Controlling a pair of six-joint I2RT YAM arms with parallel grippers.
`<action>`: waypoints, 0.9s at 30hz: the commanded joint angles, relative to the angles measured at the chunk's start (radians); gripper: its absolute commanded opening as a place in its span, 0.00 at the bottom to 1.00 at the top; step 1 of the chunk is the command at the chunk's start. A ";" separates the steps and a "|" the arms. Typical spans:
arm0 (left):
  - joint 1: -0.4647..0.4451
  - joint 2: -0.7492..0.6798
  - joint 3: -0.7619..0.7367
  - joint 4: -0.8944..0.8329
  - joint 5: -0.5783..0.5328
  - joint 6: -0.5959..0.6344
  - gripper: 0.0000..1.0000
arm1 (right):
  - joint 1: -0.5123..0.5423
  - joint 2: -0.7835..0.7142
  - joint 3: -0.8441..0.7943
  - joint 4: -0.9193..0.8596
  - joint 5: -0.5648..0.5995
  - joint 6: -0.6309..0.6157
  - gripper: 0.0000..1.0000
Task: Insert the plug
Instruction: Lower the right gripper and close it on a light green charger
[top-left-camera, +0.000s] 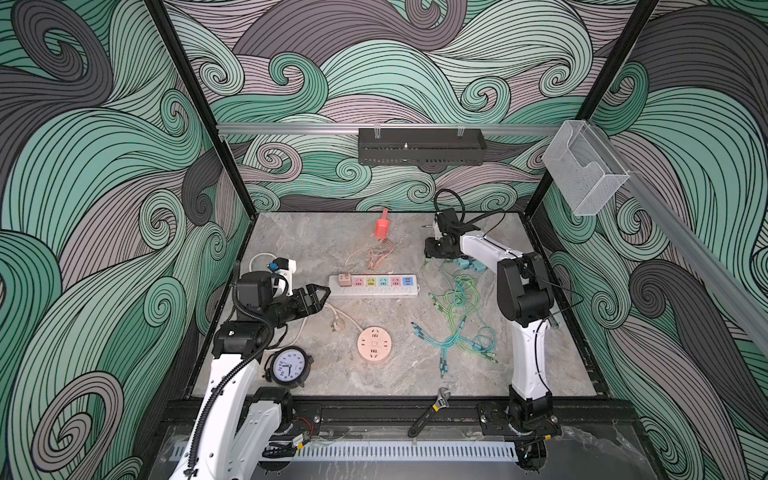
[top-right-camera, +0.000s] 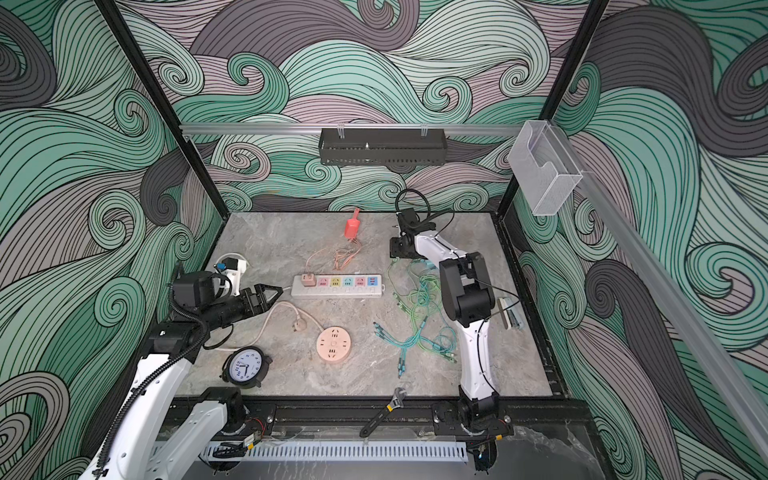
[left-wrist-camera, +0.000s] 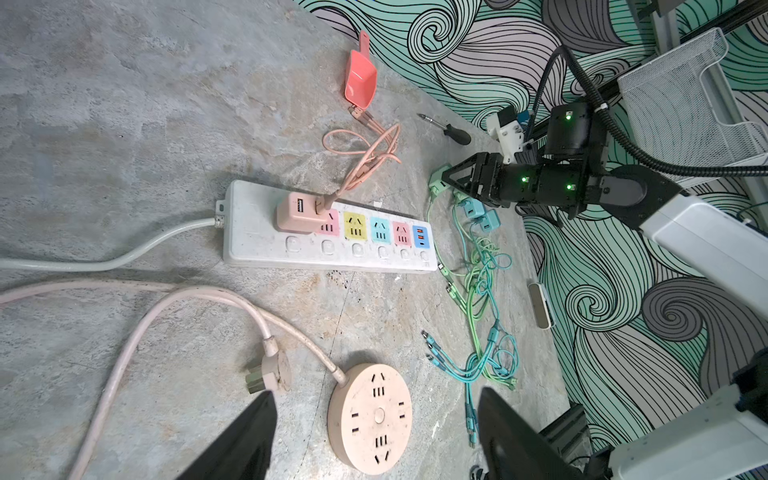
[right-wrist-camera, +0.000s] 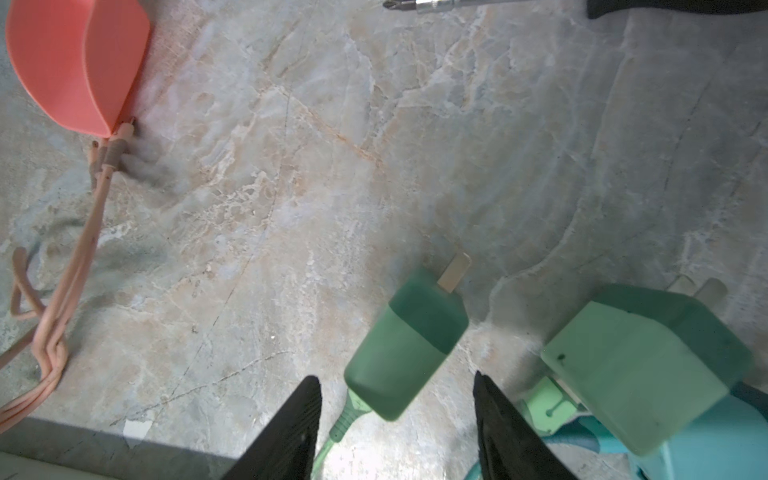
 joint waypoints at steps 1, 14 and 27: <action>0.009 -0.011 0.046 -0.038 0.011 0.028 0.78 | 0.005 0.026 0.033 0.008 -0.014 0.018 0.61; 0.009 -0.020 0.062 -0.072 0.003 0.053 0.78 | 0.005 0.062 0.075 -0.007 -0.016 0.047 0.45; 0.009 -0.025 0.042 -0.059 0.006 0.037 0.79 | -0.049 0.003 -0.065 0.202 -0.395 0.089 0.22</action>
